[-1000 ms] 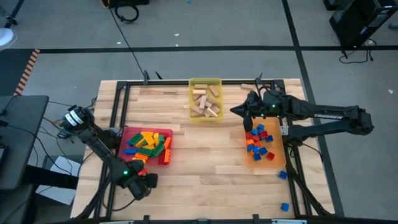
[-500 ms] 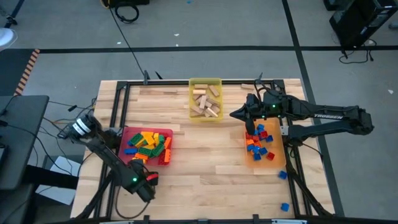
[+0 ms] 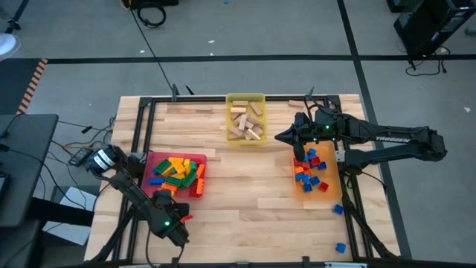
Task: Sort blocks by size
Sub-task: Put the 3 stud green game piece into the pink bin
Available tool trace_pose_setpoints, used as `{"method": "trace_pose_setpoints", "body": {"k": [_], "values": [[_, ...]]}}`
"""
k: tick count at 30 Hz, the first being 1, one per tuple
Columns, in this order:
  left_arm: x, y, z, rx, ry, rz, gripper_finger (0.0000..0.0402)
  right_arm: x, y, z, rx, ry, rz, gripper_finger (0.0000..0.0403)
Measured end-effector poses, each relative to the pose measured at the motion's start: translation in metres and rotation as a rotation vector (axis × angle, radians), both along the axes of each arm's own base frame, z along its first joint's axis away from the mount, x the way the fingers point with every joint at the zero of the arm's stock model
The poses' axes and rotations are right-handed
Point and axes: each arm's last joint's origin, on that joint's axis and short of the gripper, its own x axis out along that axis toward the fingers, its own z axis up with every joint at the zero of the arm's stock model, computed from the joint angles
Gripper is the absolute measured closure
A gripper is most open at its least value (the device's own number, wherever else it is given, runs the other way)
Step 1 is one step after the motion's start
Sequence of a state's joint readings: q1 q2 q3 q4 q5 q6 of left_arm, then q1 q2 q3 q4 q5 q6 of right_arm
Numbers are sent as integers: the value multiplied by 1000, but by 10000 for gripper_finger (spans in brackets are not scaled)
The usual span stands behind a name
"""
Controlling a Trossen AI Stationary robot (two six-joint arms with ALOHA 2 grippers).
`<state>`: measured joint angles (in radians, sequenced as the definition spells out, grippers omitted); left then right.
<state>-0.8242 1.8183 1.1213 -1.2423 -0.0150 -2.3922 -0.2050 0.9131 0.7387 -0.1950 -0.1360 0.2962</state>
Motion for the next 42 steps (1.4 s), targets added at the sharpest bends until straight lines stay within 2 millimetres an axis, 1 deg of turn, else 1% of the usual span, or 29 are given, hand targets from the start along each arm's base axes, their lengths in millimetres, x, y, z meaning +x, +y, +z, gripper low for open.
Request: {"method": "trace_pose_setpoints", "body": {"k": [3,5,11,14,17,22,32,37,42], "values": [[-4,3,7,52,47,-12,131,0,0,0,0,-1,0,382],[-6,3,7,70,58,-20,131,0,0,0,0,0,0,382],[-13,0,-9,31,15,-49,131,0,0,0,20,-2,-9,382],[-17,2,-13,45,25,-49,131,0,0,0,39,-3,-17,382],[-18,4,-15,56,35,-48,131,0,0,0,42,-3,-18,382],[-17,2,-14,38,15,-52,131,0,0,0,62,-4,-26,382],[-19,3,-12,72,37,-61,131,0,0,0,63,-5,-25,382],[-25,10,-18,106,66,-64,131,0,0,0,63,-5,-26,382],[-28,13,-28,88,54,-71,131,0,0,0,63,-5,-26,382]]}}
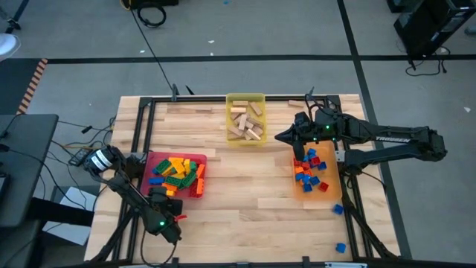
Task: Sort blocks by size
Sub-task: Put the 3 stud green game piece into the pink bin
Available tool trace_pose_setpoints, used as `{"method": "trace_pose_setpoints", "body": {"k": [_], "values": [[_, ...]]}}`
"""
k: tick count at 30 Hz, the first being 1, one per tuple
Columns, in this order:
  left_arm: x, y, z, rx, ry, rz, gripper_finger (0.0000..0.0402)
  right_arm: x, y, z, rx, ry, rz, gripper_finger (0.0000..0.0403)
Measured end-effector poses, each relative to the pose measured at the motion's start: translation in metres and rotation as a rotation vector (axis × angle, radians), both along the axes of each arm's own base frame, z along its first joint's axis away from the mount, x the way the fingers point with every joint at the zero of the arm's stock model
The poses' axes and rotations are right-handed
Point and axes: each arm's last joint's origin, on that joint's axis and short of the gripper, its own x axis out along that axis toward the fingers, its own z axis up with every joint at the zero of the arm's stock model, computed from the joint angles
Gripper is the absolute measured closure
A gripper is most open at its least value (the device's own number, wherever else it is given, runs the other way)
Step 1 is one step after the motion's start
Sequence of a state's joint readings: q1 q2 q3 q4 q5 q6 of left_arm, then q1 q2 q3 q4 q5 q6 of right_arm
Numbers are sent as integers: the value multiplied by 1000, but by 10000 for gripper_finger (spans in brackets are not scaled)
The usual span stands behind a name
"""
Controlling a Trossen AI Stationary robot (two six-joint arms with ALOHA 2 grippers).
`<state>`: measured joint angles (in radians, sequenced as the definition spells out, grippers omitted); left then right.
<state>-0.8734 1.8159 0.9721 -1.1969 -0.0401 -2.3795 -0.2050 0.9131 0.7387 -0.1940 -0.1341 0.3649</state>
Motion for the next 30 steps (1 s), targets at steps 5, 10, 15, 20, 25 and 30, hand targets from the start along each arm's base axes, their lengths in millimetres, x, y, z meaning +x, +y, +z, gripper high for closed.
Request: {"method": "trace_pose_setpoints", "body": {"k": [5,10,15,20,25,30], "values": [[5,-5,3,-32,-18,-39,131,0,0,0,0,0,-1,382],[20,-20,21,-71,-111,-95,131,0,0,0,-1,1,-1,382],[32,-34,32,-149,-185,-189,131,0,0,0,-4,1,0,382],[41,-44,43,-220,-215,-284,131,0,0,0,-8,0,1,382],[42,-44,58,-194,-163,-396,131,0,0,0,-9,0,1,382],[38,-41,70,-169,-29,-550,131,0,0,0,-9,0,1,382]]}}
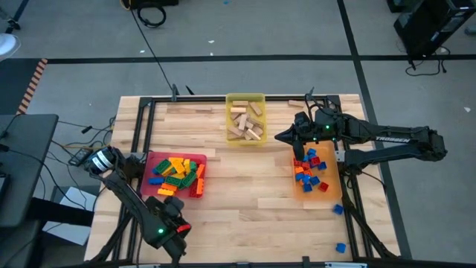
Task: Sort blocks by size
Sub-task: Put the 3 stud green game piece into the pink bin
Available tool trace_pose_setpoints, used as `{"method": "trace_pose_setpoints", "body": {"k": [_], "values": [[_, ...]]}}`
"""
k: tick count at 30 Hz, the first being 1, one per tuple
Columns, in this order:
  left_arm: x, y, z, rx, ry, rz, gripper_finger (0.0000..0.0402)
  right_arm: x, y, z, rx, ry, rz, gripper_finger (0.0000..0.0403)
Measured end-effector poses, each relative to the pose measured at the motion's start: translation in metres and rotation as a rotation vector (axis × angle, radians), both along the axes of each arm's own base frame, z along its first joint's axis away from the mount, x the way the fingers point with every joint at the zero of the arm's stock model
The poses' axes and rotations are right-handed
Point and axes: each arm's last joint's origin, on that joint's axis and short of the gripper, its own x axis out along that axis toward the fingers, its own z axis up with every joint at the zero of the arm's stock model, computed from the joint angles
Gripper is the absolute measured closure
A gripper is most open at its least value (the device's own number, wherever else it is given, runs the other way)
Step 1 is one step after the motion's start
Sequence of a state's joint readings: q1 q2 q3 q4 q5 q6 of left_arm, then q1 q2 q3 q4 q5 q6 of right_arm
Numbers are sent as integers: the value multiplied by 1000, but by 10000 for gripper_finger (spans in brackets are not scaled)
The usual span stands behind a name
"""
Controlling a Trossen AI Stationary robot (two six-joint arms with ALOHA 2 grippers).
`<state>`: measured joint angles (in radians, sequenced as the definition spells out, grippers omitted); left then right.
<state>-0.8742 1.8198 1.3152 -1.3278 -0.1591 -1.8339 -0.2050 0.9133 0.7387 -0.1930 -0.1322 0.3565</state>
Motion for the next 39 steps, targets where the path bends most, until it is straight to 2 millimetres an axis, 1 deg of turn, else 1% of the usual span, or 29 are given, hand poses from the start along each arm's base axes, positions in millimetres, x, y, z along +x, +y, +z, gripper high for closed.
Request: {"method": "trace_pose_setpoints", "body": {"k": [4,8,11,16,20,28,31,34,39], "values": [[-5,3,1,-10,128,-90,131,0,0,0,7,0,-3,382],[-12,8,-10,-57,252,-124,131,0,0,0,25,-1,-9,382],[-16,11,-18,-74,294,-120,131,0,0,0,47,-3,-18,382],[-20,14,-33,-87,287,-123,131,0,0,0,66,-4,-26,382],[-25,20,-45,-69,306,-116,131,0,-1,0,82,-5,-55,382],[-26,21,-60,-130,252,-134,131,0,-2,0,89,-6,-91,382],[-26,21,-62,-139,243,-135,131,0,-2,0,89,-6,-91,382],[-24,18,-59,-138,241,-136,131,0,-2,0,89,-7,-91,382],[-13,7,-49,-193,171,-151,131,0,-2,0,81,-10,-92,382]]}}
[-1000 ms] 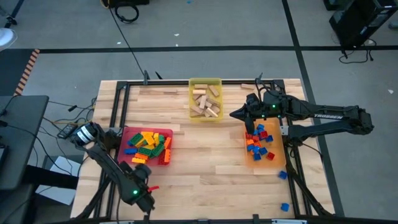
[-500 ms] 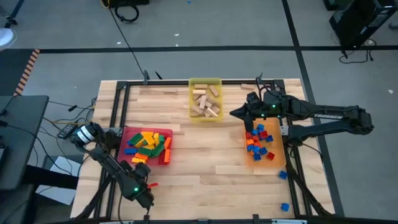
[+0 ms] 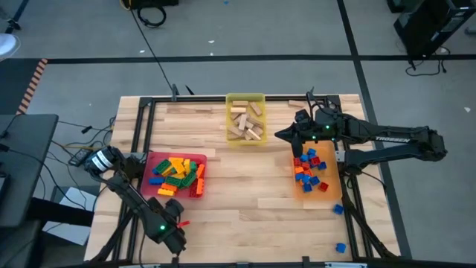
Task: Sort blocks by size
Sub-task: Put the 3 stud green game piece into the pink bin
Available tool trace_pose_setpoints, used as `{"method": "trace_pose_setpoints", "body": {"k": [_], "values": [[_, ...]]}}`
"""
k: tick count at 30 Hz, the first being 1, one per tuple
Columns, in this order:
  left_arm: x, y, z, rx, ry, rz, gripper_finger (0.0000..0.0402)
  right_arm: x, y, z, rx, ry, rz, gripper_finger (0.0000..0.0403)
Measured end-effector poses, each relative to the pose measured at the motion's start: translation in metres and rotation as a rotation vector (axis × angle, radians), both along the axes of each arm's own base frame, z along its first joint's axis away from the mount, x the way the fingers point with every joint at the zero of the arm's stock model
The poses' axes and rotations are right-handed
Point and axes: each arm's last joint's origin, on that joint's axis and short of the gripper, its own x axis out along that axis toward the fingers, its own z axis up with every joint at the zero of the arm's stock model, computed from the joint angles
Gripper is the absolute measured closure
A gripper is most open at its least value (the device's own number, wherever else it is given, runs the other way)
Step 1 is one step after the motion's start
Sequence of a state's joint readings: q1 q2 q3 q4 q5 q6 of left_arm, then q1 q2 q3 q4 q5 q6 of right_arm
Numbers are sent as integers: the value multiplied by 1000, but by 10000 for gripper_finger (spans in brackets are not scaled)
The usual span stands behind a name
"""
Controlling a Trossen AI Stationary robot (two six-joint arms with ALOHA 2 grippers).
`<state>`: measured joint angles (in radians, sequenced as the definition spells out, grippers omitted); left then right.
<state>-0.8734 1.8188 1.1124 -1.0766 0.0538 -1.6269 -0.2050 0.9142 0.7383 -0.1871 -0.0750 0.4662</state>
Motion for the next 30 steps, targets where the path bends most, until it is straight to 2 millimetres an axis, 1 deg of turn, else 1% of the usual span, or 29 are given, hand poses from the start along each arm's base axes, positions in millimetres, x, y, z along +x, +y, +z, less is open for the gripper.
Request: {"method": "trace_pose_setpoints", "body": {"k": [8,14,18,23,30], "values": [[18,-19,16,-110,-160,-7,131,0,0,0,-22,3,9,382],[22,-23,25,-116,-182,-8,131,0,0,0,-46,7,18,382],[22,-23,29,-111,-177,-56,131,0,0,0,-46,7,19,382],[22,-21,26,-102,-168,-138,131,0,0,0,-45,6,23,382],[17,-13,5,-137,-129,-201,131,1,4,0,-45,6,43,382]]}}
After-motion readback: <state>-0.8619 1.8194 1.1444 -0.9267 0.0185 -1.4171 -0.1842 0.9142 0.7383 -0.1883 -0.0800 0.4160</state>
